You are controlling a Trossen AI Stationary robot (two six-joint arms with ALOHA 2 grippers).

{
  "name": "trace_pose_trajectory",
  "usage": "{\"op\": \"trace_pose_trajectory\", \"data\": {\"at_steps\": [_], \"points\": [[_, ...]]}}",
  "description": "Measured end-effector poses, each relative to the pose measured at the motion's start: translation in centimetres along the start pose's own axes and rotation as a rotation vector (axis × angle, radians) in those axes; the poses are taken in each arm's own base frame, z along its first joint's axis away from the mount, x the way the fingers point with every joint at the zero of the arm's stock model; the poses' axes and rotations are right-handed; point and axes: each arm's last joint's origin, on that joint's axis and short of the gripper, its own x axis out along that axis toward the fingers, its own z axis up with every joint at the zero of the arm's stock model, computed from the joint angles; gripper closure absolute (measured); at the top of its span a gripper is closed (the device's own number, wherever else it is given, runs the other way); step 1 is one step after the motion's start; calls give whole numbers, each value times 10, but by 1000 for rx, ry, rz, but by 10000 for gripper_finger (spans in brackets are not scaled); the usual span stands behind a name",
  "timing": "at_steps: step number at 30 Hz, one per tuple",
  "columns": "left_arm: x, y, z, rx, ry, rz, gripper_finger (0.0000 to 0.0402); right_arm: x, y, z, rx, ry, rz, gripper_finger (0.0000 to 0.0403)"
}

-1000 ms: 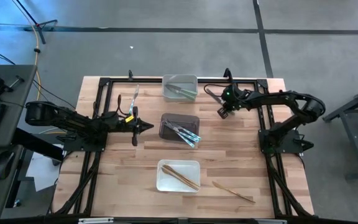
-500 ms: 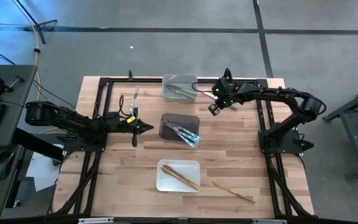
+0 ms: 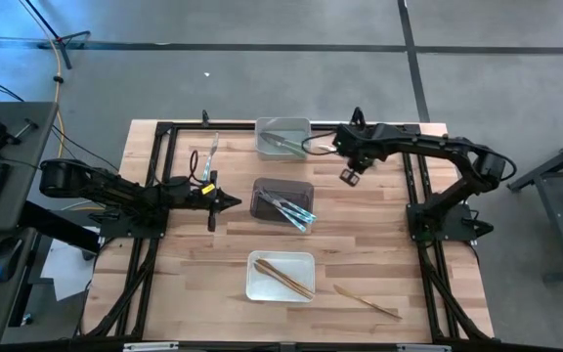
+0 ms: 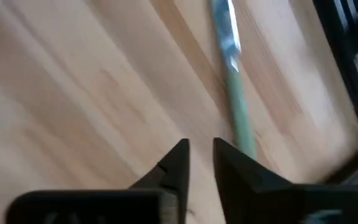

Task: Sort silverware by color (type)
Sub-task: Put the green table knife into the light gray bin

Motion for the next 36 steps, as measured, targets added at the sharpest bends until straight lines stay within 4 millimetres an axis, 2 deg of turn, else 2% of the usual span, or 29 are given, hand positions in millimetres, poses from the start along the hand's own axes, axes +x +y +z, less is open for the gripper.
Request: {"op": "trace_pose_trajectory", "data": {"at_steps": [5, 10, 15, 21, 31, 36], "points": [[0, 0, 0, 1, 0, 0, 401, 29, -25, -18, -34, 94, -44, 299], [0, 0, 0, 10, 0, 0, 401, 49, -47, -25, -61, 56, 6, 268], [0, 0, 0, 10, 0, 0, 401, 57, -63, -26, -83, 25, 77, 265], [0, 0, -1, 10, 8, 0, 401, 70, -75, -29, -57, 69, 106, 265], [0, 0, -2, 24, 25, -1, 401, 96, -76, -23, -99, 88, 125, 265], [0, 0, -2, 18, 25, -1, 401, 101, -76, -22, -70, 96, 147, 271]]}}
